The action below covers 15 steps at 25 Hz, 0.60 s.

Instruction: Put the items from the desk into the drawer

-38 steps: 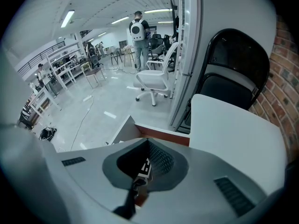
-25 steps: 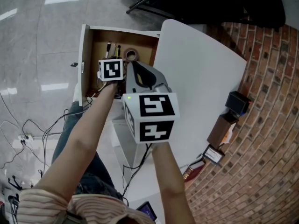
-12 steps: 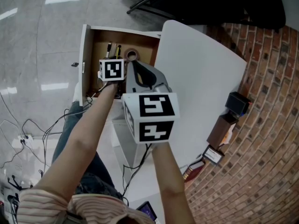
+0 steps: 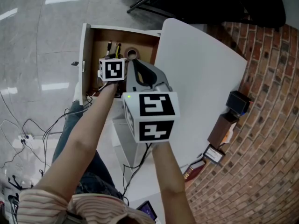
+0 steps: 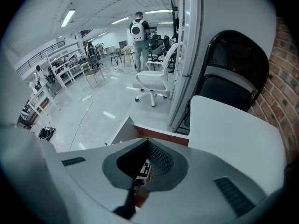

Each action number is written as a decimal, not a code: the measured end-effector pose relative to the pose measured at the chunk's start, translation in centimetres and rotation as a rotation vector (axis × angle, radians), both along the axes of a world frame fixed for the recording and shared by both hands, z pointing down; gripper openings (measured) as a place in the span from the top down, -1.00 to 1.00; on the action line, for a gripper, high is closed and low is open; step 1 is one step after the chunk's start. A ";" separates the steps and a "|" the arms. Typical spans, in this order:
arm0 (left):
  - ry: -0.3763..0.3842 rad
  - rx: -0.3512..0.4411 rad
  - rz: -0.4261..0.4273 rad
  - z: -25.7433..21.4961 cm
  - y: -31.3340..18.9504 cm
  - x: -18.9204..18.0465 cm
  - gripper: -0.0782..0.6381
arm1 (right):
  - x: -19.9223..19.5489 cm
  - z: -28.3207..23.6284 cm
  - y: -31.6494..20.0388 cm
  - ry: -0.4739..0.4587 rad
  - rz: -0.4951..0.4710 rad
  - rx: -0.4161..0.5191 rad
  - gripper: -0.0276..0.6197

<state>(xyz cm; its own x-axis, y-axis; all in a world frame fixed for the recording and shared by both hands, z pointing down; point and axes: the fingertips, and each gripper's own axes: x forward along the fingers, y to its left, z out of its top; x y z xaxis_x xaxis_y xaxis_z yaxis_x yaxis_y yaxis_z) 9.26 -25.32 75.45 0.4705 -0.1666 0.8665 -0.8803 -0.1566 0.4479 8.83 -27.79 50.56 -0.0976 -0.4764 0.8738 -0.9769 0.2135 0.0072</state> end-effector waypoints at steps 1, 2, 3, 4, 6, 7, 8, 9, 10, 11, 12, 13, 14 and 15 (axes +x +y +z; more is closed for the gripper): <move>-0.002 0.002 0.001 -0.1 0.0 0.0 0.57 | 0.0 0.0 0.0 -0.002 0.001 0.000 0.86; -0.006 0.003 0.002 -0.1 -0.1 -0.1 0.57 | 0.0 -0.1 0.0 -0.004 0.003 0.000 0.86; -0.009 0.005 0.003 -0.2 -0.1 -0.2 0.57 | -0.1 -0.1 0.0 -0.005 0.004 0.001 0.86; -0.010 0.010 0.004 -0.2 -0.2 -0.2 0.57 | -0.1 -0.1 0.0 -0.005 0.004 0.003 0.86; -0.005 0.018 0.001 -0.3 -0.3 -0.3 0.57 | -0.1 -0.1 0.1 0.001 0.000 0.005 0.86; -0.002 0.020 -0.001 -0.4 -0.4 -0.3 0.57 | -0.1 -0.1 0.1 0.003 -0.001 0.005 0.86; -0.002 0.025 -0.003 -0.5 -0.5 -0.4 0.57 | -0.1 -0.1 0.0 0.001 0.000 0.006 0.86; -0.002 0.032 -0.004 -0.7 -0.6 -0.5 0.57 | -0.1 -0.2 0.0 -0.001 0.001 0.008 0.86; -0.002 0.042 -0.006 -0.9 -0.8 -0.7 0.57 | -0.1 -0.3 -0.1 -0.003 0.003 0.009 0.86; -0.003 0.052 -0.005 -1.2 -0.9 -0.8 0.57 | -0.1 -0.3 -0.1 -0.005 0.004 0.011 0.86; -0.001 0.062 -0.003 -1.4 -1.0 -0.9 0.57 | 0.0 -0.4 -0.2 -0.007 0.007 0.013 0.86; 0.007 0.073 0.001 -1.6 -1.2 -0.9 0.58 | 0.0 -0.4 -0.2 -0.009 0.012 0.015 0.86; 0.015 0.081 0.003 -1.8 -1.3 -0.9 0.58 | 0.0 -0.5 -0.3 -0.012 0.017 0.017 0.86; 0.019 0.084 0.004 -2.0 -1.4 -1.1 0.58 | -0.1 -0.5 -0.4 -0.014 0.020 0.021 0.86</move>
<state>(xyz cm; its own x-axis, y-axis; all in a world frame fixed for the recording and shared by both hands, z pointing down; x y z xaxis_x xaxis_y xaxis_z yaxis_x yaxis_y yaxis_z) 8.20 -26.71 73.49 0.4877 -0.2365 0.8404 -0.8709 -0.1982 0.4497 8.75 -28.16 50.02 -0.1002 -0.4963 0.8624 -0.9811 0.1933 -0.0028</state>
